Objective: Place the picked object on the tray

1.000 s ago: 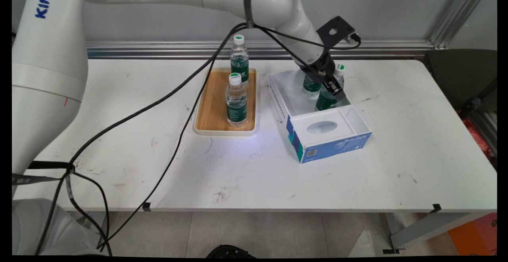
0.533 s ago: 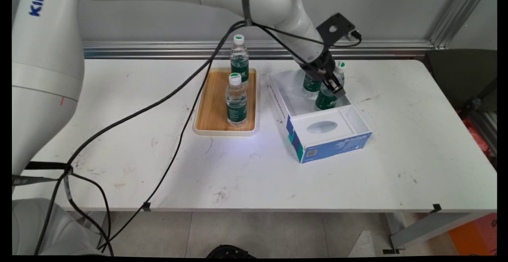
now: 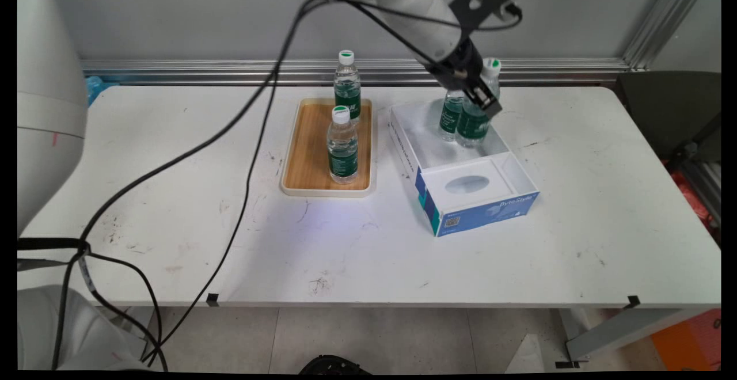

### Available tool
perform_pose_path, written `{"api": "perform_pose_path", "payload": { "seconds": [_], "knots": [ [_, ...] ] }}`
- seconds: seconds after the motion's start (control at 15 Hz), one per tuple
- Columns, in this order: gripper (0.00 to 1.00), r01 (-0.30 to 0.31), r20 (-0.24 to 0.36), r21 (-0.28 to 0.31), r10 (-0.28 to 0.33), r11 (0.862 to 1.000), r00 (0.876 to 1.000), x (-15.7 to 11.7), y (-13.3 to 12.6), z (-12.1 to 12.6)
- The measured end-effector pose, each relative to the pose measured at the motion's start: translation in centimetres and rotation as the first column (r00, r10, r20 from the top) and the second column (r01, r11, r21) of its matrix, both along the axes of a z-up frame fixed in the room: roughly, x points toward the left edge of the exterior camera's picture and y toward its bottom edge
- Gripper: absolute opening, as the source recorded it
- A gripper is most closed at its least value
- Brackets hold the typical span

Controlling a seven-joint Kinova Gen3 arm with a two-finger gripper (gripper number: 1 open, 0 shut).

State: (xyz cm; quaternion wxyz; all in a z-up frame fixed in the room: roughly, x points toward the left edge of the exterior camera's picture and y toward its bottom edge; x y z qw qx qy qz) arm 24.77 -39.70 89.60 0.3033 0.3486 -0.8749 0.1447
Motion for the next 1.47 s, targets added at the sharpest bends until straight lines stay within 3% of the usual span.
{"api": "perform_pose_path", "payload": {
  "seconds": [0.33,0.67,1.07,1.47],
  "knots": [
    [0.0,-0.002,-0.037,-0.028,0.001,1.0,0.999,2.8,2.4,5.7],
    [0.0,-0.007,-0.056,-0.045,0.005,0.999,0.998,7.5,5.1,10.7],
    [0.0,-0.061,-0.055,-0.049,0.058,0.997,0.997,16.0,7.9,13.9],
    [0.0,-0.132,-0.032,-0.039,0.131,0.99,0.991,25.1,9.7,14.7]
  ]
}}
